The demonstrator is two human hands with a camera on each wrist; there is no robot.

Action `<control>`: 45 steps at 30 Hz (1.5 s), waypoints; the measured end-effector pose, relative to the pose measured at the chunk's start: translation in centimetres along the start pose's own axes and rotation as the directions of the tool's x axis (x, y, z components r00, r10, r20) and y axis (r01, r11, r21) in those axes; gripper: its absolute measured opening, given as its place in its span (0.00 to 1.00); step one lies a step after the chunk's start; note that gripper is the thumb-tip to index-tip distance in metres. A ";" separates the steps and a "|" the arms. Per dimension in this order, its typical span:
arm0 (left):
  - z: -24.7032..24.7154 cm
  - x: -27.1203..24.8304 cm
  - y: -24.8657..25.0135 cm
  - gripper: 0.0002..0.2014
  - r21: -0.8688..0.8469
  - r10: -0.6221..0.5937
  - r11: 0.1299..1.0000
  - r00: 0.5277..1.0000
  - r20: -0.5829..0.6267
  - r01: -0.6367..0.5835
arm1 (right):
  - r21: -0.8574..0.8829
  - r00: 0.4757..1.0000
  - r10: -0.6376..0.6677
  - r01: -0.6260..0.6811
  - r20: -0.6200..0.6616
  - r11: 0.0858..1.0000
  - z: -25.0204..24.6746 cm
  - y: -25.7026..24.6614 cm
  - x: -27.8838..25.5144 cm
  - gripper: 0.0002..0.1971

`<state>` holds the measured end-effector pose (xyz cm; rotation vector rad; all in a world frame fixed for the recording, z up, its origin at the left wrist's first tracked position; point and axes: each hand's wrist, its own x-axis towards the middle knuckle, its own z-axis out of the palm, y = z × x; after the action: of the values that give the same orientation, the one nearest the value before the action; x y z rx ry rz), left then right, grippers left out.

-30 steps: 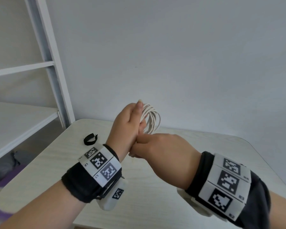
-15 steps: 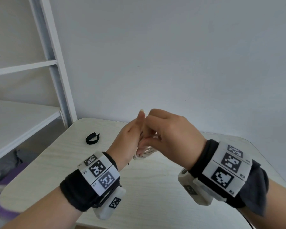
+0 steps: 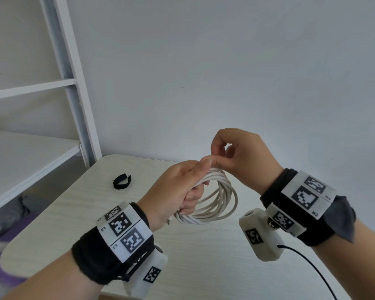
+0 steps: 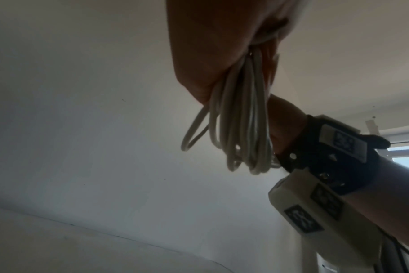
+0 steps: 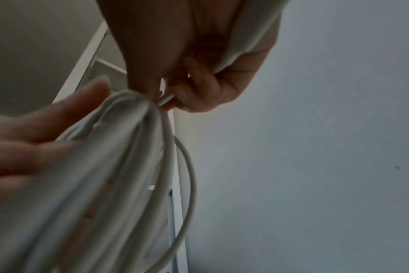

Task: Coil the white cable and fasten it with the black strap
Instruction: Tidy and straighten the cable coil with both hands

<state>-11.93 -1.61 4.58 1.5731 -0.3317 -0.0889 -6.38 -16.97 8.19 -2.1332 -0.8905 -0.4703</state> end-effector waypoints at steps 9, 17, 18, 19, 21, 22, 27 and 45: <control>-0.3 0.3 0.4 0.20 -0.155 -0.017 0.988 0.999 -0.042 0.010 | 0.420 0.988 0.146 -0.113 -0.045 0.900 1.4 1.1 -0.7 0.13; -0.7 1.0 0.3 0.19 -0.211 -0.007 0.977 0.997 -0.074 -0.008 | 0.552 0.960 0.250 -0.142 -0.125 0.822 2.8 1.0 -1.6 0.12; -1.0 1.2 0.3 0.19 -0.235 -0.003 0.972 0.996 -0.086 -0.017 | 0.553 0.962 0.246 -0.143 -0.118 0.821 2.9 1.0 -1.7 0.16; -1.2 1.3 0.4 0.19 -0.260 0.000 0.965 0.995 -0.102 -0.027 | 0.566 0.966 0.238 -0.142 -0.099 0.812 3.1 0.9 -1.8 0.19; -1.6 1.7 0.5 0.19 -0.301 0.000 0.953 0.992 -0.126 -0.039 | 0.608 0.972 0.230 -0.155 -0.047 0.779 3.6 0.6 -2.2 0.18; -1.7 1.8 0.6 0.20 -0.312 -0.001 0.949 0.992 -0.128 -0.039 | 0.619 0.972 0.232 -0.171 -0.019 0.766 3.8 0.4 -2.3 0.15; -2.0 1.7 0.9 0.20 -0.318 0.005 0.947 0.996 -0.086 -0.033 | 0.632 0.976 0.217 -0.162 -0.010 0.758 4.3 0.3 -1.9 0.08; -3.0 1.2 -0.4 0.11 0.172 0.224 0.970 0.900 -0.374 -0.170 | 0.538 0.939 0.322 -0.210 -0.121 0.816 7.0 -1.3 -0.6 0.04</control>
<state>-9.92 0.91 4.48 1.6397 -0.1813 0.4114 -7.40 -11.22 4.00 -1.6355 -0.5072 -0.2595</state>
